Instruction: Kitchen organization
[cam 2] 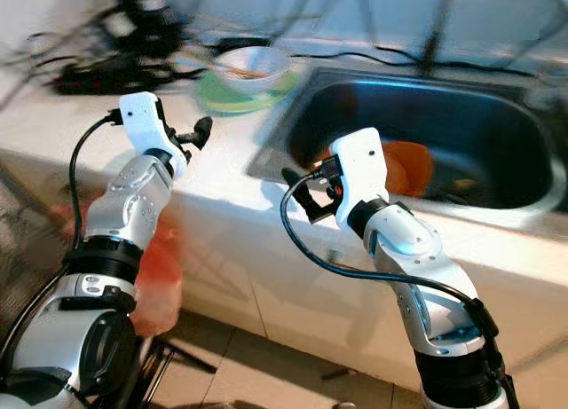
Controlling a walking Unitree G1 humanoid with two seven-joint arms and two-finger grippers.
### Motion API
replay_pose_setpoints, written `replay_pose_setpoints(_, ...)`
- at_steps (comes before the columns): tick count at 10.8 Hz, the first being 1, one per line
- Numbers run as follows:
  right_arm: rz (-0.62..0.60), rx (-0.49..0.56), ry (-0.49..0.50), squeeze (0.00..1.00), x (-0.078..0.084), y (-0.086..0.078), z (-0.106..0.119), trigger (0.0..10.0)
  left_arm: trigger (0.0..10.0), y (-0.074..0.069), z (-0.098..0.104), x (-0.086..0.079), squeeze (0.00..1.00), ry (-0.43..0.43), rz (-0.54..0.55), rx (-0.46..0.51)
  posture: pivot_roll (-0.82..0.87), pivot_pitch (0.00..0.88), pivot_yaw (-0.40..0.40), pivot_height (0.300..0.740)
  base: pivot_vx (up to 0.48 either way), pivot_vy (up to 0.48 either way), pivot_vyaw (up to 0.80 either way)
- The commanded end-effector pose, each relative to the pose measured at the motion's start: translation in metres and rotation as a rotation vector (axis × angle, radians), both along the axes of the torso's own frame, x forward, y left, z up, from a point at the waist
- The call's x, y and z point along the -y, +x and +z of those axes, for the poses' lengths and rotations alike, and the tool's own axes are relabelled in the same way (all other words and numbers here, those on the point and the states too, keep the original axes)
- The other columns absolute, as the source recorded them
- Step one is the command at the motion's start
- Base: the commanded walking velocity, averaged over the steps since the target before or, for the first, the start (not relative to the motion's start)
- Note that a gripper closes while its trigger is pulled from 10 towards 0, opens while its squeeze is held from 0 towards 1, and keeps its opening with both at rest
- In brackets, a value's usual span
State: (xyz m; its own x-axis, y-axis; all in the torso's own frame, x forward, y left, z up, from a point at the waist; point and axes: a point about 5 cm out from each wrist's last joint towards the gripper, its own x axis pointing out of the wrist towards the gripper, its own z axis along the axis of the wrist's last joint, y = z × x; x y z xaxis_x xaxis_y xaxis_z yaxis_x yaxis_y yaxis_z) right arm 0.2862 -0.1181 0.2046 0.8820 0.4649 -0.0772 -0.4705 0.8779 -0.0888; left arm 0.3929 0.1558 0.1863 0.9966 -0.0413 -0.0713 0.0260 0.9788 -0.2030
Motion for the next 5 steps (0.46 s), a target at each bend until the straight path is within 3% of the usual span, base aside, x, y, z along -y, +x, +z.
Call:
replay_pose_setpoints(1, 0.0, -0.001, -0.008, 0.0, -0.0005, 0.0008, 0.0012, 10.0, 10.0, 0.0021, 0.0037, 0.0004, 0.0, 0.002, -0.002, 0.005, -0.12, 0.0, 0.089, 0.74, 0.0, 0.0, -0.8)
replay_pose_setpoints(5, 0.003, -0.002, -0.018, 0.0, -0.0002, 0.0012, 0.0013, 10.0, 10.0, 0.0035, 0.0009, -0.0034, 0.0, 0.001, 0.021, -0.016, -0.12, 0.0, 0.088, 0.74, 0.0, 0.0, -0.79)
